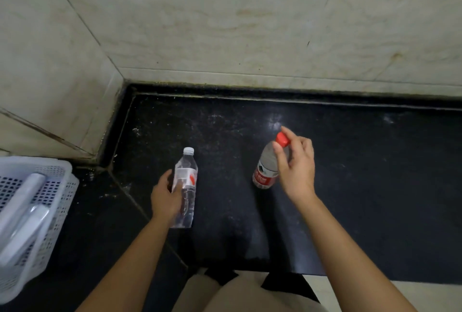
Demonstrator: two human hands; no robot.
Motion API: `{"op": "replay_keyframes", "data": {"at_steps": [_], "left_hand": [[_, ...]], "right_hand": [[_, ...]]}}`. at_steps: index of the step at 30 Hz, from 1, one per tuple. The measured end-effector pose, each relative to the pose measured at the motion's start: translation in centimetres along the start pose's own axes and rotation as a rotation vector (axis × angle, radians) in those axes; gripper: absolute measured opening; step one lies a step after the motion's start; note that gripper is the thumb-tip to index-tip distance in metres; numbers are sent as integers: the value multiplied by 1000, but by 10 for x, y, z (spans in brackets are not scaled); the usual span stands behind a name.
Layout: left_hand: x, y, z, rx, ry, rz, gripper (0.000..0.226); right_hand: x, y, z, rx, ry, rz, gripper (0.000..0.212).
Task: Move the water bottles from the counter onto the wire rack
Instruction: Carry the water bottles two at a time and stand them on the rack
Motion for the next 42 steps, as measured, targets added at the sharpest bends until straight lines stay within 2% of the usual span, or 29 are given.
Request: {"op": "replay_keyframes", "data": {"at_steps": [2, 4, 8, 13, 15, 18, 23, 27, 30, 36, 42], "left_hand": [[1, -8, -7, -19, 40, -81, 32], [-2, -11, -13, -17, 8, -174, 32], [-17, -4, -14, -35, -2, -494, 63], [-7, -1, -27, -57, -55, -473, 69], [-7, -2, -30, -53, -61, -462, 68], [-10, -3, -29, -62, -35, -489, 67], [-23, -13, -30, -42, -3, -428, 60], [-51, -4, -8, -27, 66, -170, 59], [-83, 4, 10, 52, 182, 48, 55], [-157, 33, 61, 235, 402, 244, 42], [-212, 85, 157, 452, 603, 331, 36]], "right_hand": [[-8, -5, -6, 33, 55, -52, 47], [-15, -6, -8, 134, 96, -173, 60], [-26, -2, -15, 222, 95, -203, 98], [-28, 7, -18, 170, 218, -320, 125], [-34, 11, -13, 172, 271, -306, 118], [-42, 14, -3, 173, 301, -274, 92], [-34, 13, -5, 243, 297, -319, 92], [-29, 6, -8, 222, 281, -416, 88], [-20, -4, -7, 194, 231, -530, 82], [9, -67, -5, 33, 101, -598, 83], [17, -166, 16, -239, 47, -581, 81]]}}
Point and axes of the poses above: each hand's wrist, its own z-axis away from the middle knuckle, its own y-axis out of the palm, x = y × z, the point moved 1 cm from there along -z, towards the middle knuckle, and after that the axes turned 13 degrees about -y, right-handed, at the moved point
